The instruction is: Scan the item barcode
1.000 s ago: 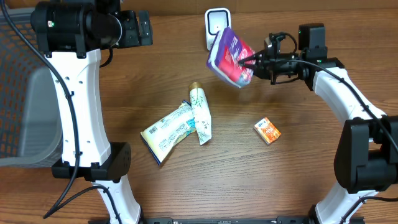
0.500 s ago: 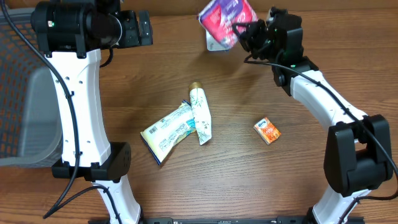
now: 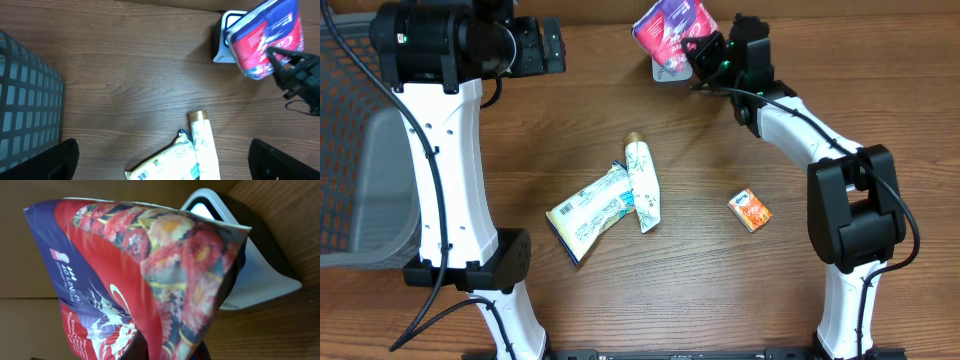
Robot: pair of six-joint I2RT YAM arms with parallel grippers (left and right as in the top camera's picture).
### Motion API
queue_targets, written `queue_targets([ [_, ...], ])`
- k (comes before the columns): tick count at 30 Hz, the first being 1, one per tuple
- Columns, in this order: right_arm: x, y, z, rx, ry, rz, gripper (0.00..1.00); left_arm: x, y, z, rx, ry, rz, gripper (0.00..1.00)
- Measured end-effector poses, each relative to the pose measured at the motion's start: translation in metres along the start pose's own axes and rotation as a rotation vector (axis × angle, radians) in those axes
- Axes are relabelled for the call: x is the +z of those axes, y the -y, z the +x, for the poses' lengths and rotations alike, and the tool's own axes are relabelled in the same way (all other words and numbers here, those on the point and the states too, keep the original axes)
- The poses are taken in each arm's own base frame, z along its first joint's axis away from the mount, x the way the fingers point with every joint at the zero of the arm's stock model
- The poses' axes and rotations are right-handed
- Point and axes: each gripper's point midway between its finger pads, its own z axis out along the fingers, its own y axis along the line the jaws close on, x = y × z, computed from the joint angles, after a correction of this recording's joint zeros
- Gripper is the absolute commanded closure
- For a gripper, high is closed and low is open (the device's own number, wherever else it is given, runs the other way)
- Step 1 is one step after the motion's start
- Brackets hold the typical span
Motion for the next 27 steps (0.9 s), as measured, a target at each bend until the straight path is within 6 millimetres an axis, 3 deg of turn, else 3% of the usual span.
queue_targets([
  [8, 0.003, 0.015, 0.017, -0.088, -0.008, 0.113, 0.96, 0.000, 0.000, 0.000, 0.000, 0.000, 0.000, 0.00],
  [17, -0.003, 0.004, 0.005, -0.123, -0.031, 0.138, 0.96, 0.000, 0.000, 0.000, 0.000, 0.000, 0.000, 0.00],
  [21, -0.024, -0.004, -0.030, -0.128, -0.032, 0.214, 0.96, 0.000, 0.000, 0.000, 0.000, 0.000, 0.000, 0.01],
  [23, -0.043, -0.005, -0.060, -0.111, -0.009, 0.257, 0.96, 0.000, 0.000, 0.000, 0.000, 0.000, 0.000, 0.00],
  [27, -0.100, 0.014, -0.136, -0.027, 0.077, 0.366, 0.96, 0.000, 0.000, 0.000, 0.000, 0.000, 0.000, 0.00],
])
